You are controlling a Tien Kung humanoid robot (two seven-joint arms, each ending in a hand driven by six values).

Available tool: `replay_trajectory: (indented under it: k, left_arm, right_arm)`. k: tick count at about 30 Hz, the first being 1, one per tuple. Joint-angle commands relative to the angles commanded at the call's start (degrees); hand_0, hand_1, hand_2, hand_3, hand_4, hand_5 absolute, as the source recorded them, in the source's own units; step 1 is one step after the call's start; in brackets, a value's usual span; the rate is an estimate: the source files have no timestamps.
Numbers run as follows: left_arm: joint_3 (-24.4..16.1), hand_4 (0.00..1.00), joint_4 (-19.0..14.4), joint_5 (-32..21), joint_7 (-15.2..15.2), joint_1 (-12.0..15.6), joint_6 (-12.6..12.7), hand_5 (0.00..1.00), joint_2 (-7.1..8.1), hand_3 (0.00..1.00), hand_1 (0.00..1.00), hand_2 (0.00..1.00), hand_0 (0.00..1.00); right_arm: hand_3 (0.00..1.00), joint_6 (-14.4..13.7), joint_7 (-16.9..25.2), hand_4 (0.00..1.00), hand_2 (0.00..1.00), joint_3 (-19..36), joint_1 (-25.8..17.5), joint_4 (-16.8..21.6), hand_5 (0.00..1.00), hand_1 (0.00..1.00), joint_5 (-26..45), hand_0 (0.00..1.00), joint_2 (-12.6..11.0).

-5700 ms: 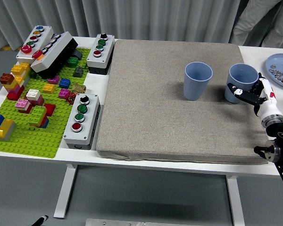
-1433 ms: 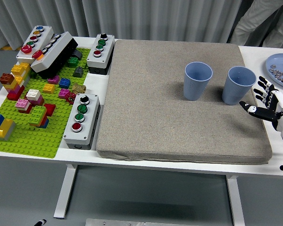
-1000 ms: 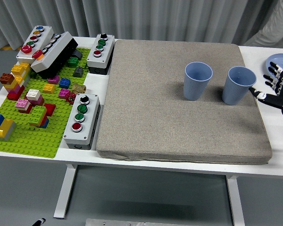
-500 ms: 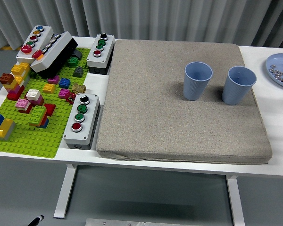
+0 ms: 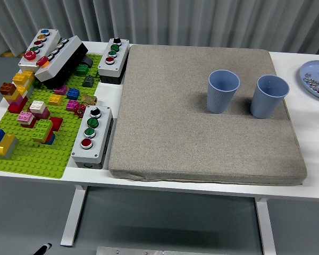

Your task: Pick cup pour cup place

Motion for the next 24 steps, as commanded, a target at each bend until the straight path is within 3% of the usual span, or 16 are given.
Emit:
replay_trajectory:
  k: [24]
  left_arm:
    - [-0.1, 0.638, 0.0, 0.3, 0.0, 0.0, 0.0, 0.991, -0.17, 0.784, 0.805, 0.884, 0.828]
  right_arm:
    - [0.766, 1.2, -1.6, 0.803, 0.755, 1.2, -0.8, -0.9, 0.998, 0.763, -4.0, 0.871, 2.2]
